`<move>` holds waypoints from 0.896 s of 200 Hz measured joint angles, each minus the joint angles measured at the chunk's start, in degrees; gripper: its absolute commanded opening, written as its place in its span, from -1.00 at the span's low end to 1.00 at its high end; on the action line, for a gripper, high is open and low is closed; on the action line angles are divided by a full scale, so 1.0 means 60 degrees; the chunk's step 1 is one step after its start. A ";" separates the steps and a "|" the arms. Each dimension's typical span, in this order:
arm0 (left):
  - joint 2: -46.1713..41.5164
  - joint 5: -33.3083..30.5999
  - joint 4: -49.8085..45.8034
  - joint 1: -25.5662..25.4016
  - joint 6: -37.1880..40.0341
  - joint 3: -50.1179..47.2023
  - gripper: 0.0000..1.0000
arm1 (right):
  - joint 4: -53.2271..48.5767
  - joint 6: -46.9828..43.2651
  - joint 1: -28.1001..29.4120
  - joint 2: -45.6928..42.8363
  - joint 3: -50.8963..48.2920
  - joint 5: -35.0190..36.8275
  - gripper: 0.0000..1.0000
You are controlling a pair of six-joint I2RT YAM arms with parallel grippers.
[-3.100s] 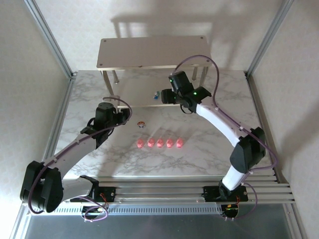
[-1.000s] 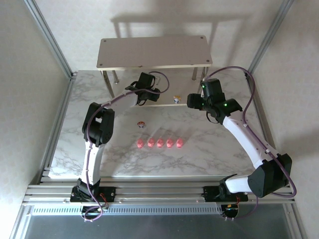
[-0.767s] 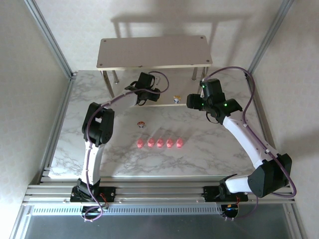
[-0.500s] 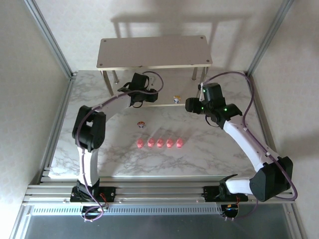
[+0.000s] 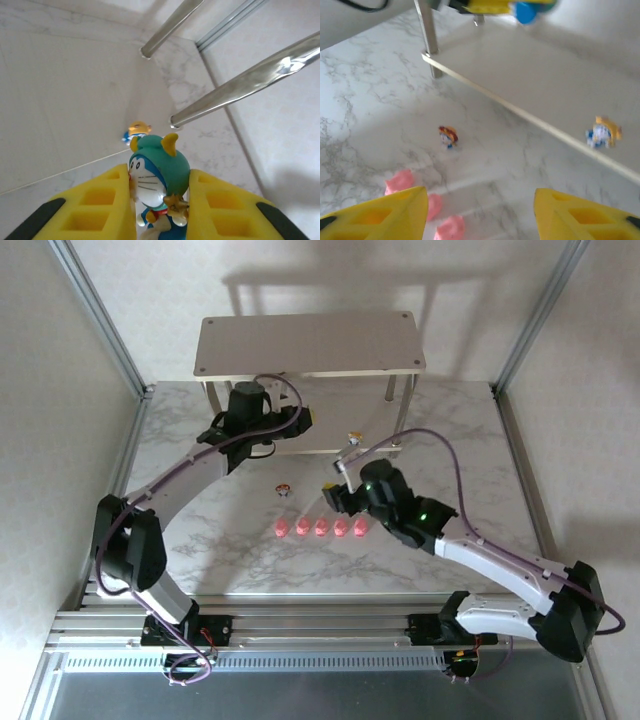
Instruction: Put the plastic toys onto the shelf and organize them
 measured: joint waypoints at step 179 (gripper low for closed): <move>-0.2619 0.0845 0.0900 -0.0299 -0.1424 -0.1676 -0.67 | 0.9661 -0.6495 0.2004 0.3315 -0.0109 0.5246 -0.12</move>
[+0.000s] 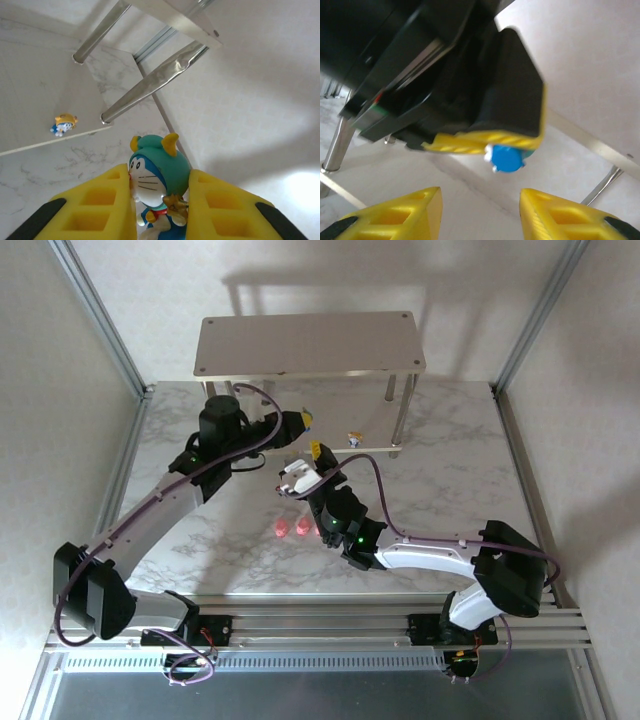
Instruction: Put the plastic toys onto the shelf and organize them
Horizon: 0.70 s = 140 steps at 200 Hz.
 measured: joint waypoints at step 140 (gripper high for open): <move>-0.0328 0.0131 0.0506 -0.0211 -0.0342 -0.0623 -0.67 | -0.3472 0.1810 0.0109 -0.1891 0.0565 -0.0776 0.06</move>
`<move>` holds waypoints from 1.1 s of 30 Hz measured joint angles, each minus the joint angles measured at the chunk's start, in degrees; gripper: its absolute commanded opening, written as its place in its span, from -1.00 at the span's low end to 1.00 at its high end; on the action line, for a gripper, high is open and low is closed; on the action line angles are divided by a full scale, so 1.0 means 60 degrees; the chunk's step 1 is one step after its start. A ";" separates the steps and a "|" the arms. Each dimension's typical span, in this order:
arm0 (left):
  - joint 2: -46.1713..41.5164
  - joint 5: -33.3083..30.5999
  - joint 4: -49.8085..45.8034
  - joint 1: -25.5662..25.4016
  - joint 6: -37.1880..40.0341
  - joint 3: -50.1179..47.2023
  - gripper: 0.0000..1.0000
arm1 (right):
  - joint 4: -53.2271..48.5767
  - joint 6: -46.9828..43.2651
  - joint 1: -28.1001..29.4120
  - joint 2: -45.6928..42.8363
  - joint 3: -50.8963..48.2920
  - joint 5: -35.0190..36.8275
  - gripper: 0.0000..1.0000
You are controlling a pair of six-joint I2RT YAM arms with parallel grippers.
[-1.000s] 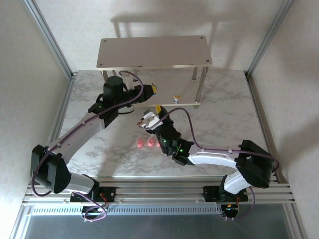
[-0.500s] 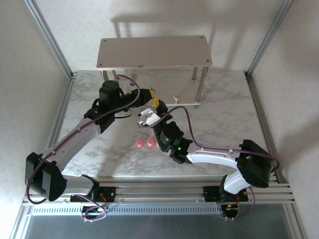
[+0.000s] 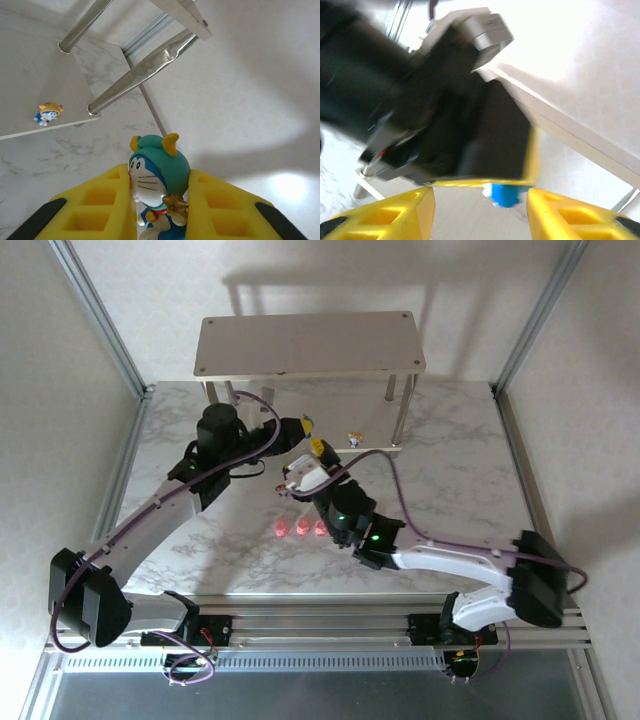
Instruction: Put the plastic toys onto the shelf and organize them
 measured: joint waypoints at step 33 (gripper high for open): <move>0.4918 -0.8950 0.2065 -0.4007 0.2721 -0.1242 -0.63 | -1.1511 0.8495 -0.1621 -0.3599 0.0856 -0.0168 0.09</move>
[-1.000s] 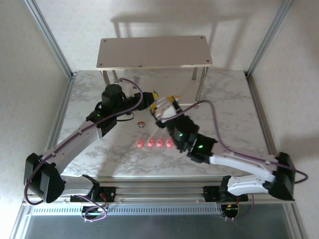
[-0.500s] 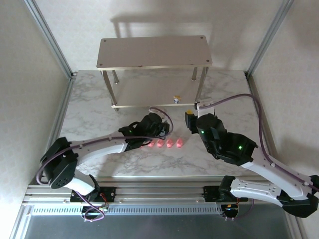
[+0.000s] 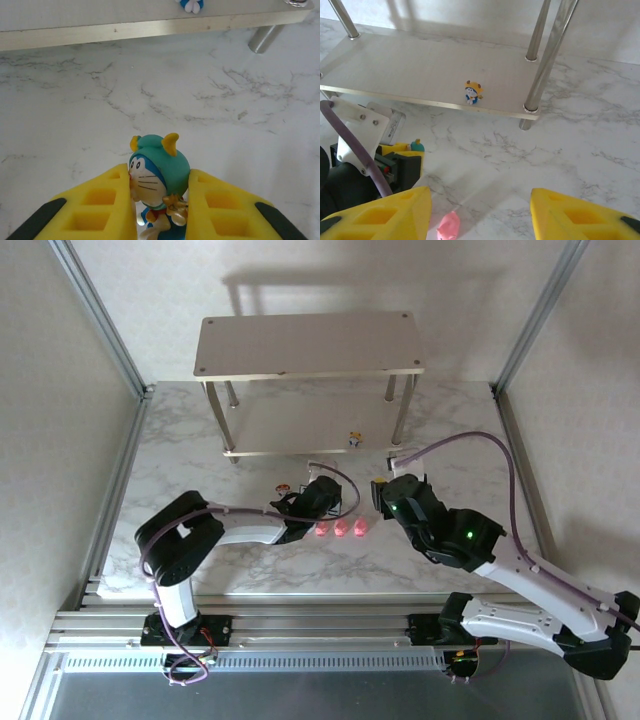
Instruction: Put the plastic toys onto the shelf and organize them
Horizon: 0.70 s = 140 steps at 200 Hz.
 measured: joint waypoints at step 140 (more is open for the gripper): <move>0.1402 0.0106 0.0361 0.0025 -0.0080 0.0605 0.02 | 0.0084 -0.0007 0.0000 -0.0401 -0.0470 0.0018 0.10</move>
